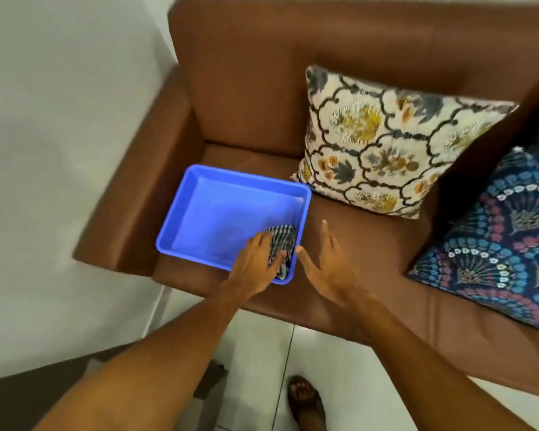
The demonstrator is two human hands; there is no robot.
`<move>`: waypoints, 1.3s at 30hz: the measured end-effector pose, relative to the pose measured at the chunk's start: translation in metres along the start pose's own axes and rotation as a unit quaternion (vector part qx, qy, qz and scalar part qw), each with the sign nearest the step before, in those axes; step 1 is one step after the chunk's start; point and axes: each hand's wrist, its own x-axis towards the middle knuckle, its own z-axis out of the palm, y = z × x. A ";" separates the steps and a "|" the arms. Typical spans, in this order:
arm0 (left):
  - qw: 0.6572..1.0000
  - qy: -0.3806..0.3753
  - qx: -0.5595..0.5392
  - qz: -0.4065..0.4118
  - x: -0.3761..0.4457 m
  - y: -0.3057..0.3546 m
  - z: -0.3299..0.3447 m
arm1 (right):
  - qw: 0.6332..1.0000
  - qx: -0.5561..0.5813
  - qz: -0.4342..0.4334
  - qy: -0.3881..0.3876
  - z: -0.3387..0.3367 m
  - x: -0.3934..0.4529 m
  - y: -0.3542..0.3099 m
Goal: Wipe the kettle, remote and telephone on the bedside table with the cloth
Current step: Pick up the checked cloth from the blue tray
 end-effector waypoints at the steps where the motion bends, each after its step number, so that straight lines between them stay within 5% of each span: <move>1: 1.000 -0.003 -0.009 -0.007 0.009 -0.006 0.021 | 1.000 0.025 0.008 -0.007 0.014 0.004 0.010; 10: 0.992 0.001 0.039 -0.122 0.064 -0.022 0.089 | 0.993 0.113 0.044 -0.013 0.078 0.023 0.043; 14: 0.992 -0.006 0.075 -0.099 0.065 -0.023 0.083 | 0.992 0.119 0.041 0.004 0.083 0.019 0.030; 17: 0.992 -0.038 0.005 -0.122 0.062 -0.035 0.052 | 0.990 0.129 0.029 0.054 0.091 0.013 0.015; 20: 0.963 0.034 -0.172 -0.203 0.028 -0.059 0.018 | 0.982 0.145 0.068 0.096 0.116 -0.001 -0.008; 22: 0.900 0.074 -0.351 -0.246 -0.007 -0.075 -0.007 | 0.979 0.119 0.087 0.141 0.139 -0.018 -0.029; 25: 0.749 0.120 -0.597 -0.262 -0.080 -0.108 -0.056 | 0.985 0.095 0.021 0.142 0.182 -0.062 -0.065; 30: 0.570 0.147 -0.772 -0.239 -0.241 -0.173 -0.127 | 0.989 0.063 -0.097 -0.094 0.253 -0.150 -0.121; 33: 0.429 0.209 -0.853 -0.212 -0.340 -0.214 -0.140 | 0.963 -0.011 -0.173 -0.206 0.299 -0.199 -0.151; 36: 0.382 0.267 -0.862 -0.201 -0.440 -0.254 -0.129 | 0.930 -0.089 -0.200 -0.294 0.348 -0.254 -0.165; 39: 0.343 0.295 -0.875 -0.172 -0.520 -0.286 -0.104 | 0.927 -0.131 -0.189 -0.296 0.381 -0.306 -0.156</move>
